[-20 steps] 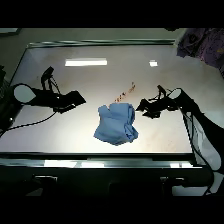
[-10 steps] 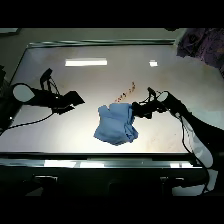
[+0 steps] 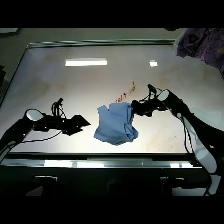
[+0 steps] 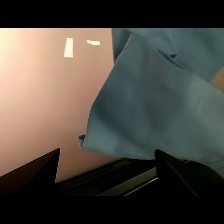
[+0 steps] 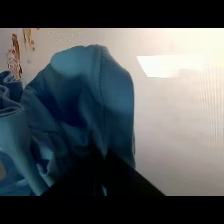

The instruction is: Fold the clothes and pants, and hang the long-sleeved shirts on hangers.

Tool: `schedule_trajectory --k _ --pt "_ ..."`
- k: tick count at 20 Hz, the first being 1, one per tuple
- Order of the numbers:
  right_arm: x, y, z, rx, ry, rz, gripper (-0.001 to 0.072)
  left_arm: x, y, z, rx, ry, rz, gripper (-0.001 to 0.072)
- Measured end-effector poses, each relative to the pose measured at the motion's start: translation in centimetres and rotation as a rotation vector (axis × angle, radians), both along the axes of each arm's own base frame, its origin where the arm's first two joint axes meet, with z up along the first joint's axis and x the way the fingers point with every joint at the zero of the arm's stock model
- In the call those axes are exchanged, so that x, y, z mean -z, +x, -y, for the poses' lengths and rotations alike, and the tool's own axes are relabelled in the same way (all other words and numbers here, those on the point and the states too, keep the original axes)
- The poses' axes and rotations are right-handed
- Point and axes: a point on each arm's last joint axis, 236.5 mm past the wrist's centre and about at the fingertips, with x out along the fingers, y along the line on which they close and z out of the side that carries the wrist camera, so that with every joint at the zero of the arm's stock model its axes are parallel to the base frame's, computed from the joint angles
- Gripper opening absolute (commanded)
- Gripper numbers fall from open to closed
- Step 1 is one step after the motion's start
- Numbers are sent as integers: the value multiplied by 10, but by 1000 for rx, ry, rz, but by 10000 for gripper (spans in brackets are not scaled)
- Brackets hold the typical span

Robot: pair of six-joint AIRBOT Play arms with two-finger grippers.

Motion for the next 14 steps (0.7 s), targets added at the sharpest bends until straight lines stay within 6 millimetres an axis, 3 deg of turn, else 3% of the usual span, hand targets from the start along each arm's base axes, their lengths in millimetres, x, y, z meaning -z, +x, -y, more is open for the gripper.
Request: schedule_trajectory --k 7,9,10,11,12,14 --pt "-3 -1 -1 2 4 -4 37 40 -31 41 26 -75 -72 652" --pt "-5 -2 -1 1 5 -1 37 48 -36 51 22 -84 -98 617" --pt "-7 -1 -1 2 6 3 37 52 -36 55 16 -88 -108 426" --pt "-9 -1 -1 4 7 6 37 55 -35 57 12 -87 -110 130" --pt "-12 -1 -1 4 9 12 37 56 -34 59 7 -89 -111 17" --pt "-18 0 -1 4 11 26 37 54 -24 62 -7 -89 -89 15"
